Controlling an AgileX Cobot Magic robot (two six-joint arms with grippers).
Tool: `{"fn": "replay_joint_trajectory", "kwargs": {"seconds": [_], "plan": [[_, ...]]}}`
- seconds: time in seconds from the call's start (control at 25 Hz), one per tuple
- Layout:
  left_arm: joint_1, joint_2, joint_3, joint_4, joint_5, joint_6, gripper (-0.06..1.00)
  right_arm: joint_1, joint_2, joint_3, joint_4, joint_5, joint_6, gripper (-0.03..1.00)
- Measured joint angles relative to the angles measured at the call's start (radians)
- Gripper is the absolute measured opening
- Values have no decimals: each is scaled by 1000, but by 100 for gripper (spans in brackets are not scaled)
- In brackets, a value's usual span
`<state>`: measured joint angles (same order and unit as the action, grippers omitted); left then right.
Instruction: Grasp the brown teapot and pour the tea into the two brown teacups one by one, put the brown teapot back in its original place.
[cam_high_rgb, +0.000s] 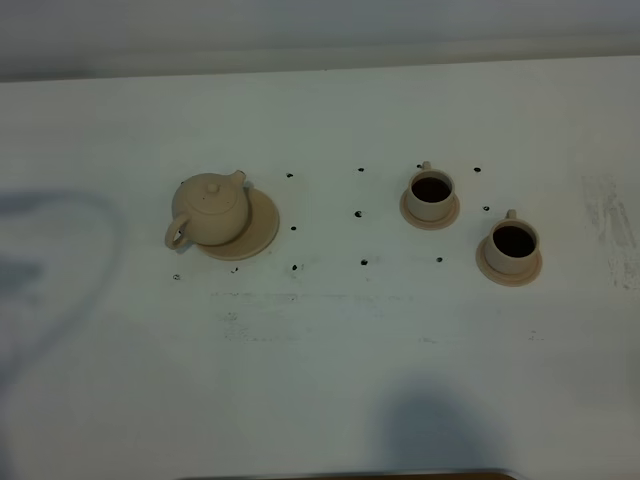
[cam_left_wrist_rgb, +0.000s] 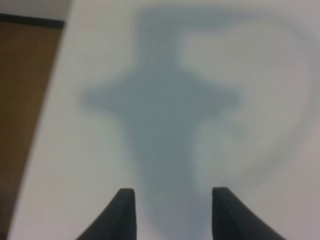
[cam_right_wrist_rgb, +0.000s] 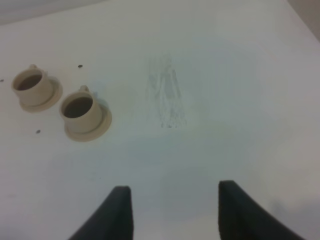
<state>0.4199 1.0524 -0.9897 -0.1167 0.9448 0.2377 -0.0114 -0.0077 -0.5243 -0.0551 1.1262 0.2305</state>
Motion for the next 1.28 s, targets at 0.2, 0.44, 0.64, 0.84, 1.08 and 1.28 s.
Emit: {"fn": "replay_joint_trajectory", "kwargs": {"seconds": [0.2, 0.44, 0.64, 0.84, 1.08, 1.28], "plan": [[-32, -241, 145, -175, 39, 137, 34, 0, 0, 0, 0, 0, 0, 41], [-149, -484, 251, -268, 148, 197, 34, 0, 0, 0, 0, 0, 0, 41], [-180, -679, 326, -224, 167, 124, 34, 0, 0, 0, 0, 0, 0, 41], [-230, -763, 403, -116, 150, 16, 34, 0, 0, 0, 0, 0, 0, 41], [-309, -820, 452, -90, 125, -38, 34, 0, 0, 0, 0, 0, 0, 41], [-344, -902, 510, -71, 112, -78, 34, 0, 0, 0, 0, 0, 0, 41]]}}
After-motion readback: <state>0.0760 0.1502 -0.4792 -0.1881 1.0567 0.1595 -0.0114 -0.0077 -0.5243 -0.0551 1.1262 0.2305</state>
